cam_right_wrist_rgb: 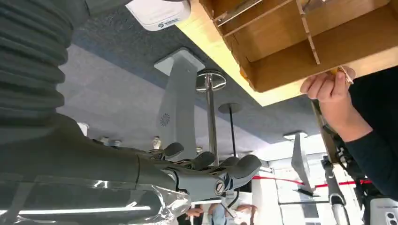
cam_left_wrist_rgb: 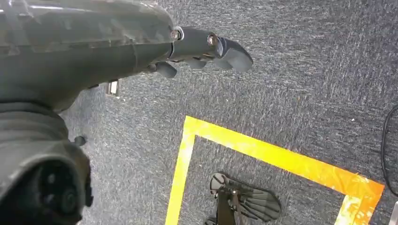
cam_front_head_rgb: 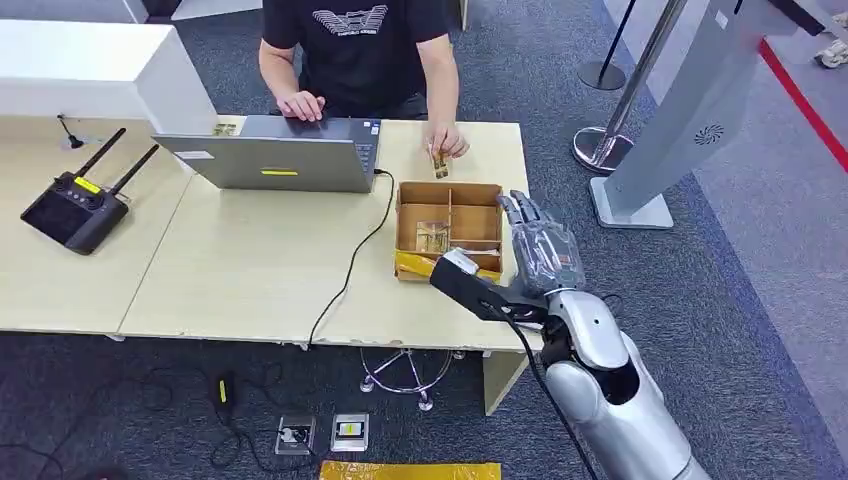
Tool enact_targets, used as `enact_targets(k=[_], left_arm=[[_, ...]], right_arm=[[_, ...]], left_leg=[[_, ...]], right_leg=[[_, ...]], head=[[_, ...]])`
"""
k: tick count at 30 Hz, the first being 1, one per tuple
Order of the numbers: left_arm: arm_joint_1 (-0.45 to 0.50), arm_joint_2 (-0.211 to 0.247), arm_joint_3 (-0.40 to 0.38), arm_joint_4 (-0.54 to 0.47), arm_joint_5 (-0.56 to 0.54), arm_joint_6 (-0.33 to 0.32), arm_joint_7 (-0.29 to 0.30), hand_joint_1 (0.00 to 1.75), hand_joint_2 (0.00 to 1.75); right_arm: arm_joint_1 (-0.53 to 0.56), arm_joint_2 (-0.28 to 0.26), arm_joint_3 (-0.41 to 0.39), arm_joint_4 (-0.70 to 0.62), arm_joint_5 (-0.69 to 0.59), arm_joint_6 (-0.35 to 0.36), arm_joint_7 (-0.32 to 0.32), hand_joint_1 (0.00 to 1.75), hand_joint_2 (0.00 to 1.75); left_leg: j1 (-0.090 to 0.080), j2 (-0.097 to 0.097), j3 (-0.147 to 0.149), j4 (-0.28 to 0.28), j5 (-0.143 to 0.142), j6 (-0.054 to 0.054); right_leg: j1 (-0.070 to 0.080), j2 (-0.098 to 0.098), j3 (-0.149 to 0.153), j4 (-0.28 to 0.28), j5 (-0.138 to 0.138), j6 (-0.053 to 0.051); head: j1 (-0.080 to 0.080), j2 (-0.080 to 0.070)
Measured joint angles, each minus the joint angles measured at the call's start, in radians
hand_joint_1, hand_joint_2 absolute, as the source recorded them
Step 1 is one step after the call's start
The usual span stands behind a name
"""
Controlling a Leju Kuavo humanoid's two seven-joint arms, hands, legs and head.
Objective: Pass the card to the sensor for recognition and then transmit it.
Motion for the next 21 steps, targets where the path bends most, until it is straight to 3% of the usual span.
enact_targets(k=[21], left_arm=[[-0.001,0.012,-0.004,0.0,-0.006,-0.008,-0.002,0.0,0.0]], right_arm=[[-0.01,0.0,0.015,0.075,-0.042,-0.051,0.0,0.0,1.75]], left_leg=[[0.0,0.0,0.0,0.0,0.0,0.0]], right_leg=[[0.0,0.0,0.0,0.0,0.0,0.0]], head=[[0.0,0.0]])
